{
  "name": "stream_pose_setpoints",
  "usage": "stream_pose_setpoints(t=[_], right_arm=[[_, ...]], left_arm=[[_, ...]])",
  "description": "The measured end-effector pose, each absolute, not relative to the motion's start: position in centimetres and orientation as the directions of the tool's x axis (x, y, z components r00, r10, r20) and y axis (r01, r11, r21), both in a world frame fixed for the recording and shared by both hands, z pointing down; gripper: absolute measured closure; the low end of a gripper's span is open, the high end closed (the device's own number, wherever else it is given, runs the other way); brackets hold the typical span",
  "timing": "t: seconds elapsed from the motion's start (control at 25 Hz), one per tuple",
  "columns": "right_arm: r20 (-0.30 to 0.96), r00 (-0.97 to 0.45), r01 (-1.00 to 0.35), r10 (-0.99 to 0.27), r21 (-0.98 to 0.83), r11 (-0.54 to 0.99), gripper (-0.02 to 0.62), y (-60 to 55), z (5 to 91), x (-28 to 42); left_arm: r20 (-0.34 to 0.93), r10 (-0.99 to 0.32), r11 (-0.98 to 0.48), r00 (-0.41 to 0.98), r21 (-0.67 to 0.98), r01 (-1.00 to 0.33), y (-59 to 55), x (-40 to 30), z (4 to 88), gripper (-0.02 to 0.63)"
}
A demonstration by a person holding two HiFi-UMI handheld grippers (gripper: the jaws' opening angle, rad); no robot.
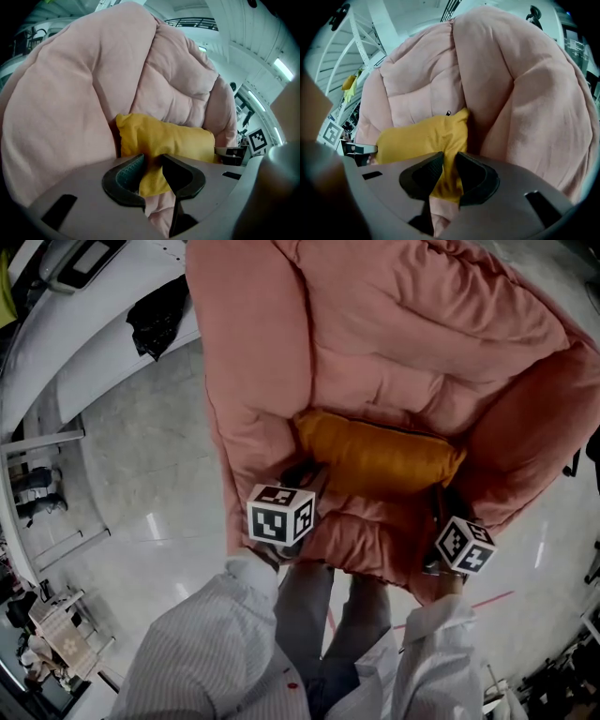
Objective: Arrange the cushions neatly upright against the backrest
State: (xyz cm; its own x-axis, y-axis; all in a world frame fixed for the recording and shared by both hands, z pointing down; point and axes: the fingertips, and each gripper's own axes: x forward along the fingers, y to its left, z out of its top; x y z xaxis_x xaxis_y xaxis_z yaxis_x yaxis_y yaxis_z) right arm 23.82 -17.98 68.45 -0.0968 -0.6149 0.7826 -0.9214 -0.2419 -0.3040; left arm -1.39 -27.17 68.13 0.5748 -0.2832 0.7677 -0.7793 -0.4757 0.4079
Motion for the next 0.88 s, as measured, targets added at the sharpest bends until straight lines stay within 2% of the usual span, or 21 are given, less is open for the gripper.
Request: stream_pose_setpoints(t=[0.44,0.88], right_arm=[[0.844,-0.099,-0.935,-0.528,-0.260,-0.241,0.523,-16.6,71.7,23.4],[0.849,-0.103,-0.928,-0.519,-0.270,-0.258,0.518,-16.3,70.3,23.9]], left_arm=[[0.815,-0.225,-0.490,0.534,0.379,-0.785,-25.4,-1.9,71.3,0.460],[0.829,-0.241,-0.441,0.505,0.370,-0.818,-25.1,-2.5,70.5,0.440]])
